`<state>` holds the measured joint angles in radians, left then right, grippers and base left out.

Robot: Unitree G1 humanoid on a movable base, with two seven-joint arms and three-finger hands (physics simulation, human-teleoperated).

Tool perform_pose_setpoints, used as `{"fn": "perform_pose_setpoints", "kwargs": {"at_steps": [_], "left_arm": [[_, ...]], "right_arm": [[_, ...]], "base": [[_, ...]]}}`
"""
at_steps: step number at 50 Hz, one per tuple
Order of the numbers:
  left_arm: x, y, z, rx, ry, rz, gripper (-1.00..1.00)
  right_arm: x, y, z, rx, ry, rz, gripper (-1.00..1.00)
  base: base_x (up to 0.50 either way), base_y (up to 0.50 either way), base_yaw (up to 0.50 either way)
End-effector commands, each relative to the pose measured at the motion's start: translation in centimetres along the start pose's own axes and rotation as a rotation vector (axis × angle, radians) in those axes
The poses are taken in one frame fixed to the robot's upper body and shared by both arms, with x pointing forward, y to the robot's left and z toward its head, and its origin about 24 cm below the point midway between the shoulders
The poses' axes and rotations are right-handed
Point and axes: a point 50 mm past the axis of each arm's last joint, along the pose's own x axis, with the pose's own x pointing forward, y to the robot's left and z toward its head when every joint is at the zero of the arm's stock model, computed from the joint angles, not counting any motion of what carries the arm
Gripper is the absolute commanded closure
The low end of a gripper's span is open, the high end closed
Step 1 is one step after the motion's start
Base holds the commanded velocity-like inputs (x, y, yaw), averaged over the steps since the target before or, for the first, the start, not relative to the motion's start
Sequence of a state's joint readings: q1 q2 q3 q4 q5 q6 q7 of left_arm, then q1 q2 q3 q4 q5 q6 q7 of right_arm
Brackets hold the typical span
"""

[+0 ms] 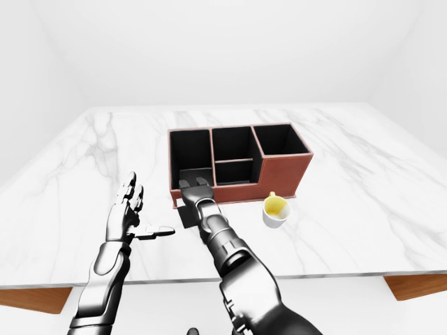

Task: Pick up the book and place it in the caddy.

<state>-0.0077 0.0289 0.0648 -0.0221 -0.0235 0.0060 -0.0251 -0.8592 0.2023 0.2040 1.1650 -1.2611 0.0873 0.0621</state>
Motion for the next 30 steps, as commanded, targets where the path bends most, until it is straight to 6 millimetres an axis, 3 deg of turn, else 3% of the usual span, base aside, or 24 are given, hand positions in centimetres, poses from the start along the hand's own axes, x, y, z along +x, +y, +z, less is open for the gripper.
{"fn": "perform_pose_setpoints", "kwargs": {"at_steps": [1, 30], "left_arm": [[0.08, -0.05, -0.04, -0.001, 0.001, -0.001, -1.0], [0.06, 0.05, 0.08, -0.006, 0.001, -0.001, -1.0]], "right_arm": [[0.09, 0.61, -0.3, 0.006, 0.016, 0.018, -1.0], [0.24, 0.4, -0.38, -0.059, 0.026, 0.045, -1.0]], "base": [[0.0, 0.0, 0.0], [0.0, 0.0, 0.0]]}}
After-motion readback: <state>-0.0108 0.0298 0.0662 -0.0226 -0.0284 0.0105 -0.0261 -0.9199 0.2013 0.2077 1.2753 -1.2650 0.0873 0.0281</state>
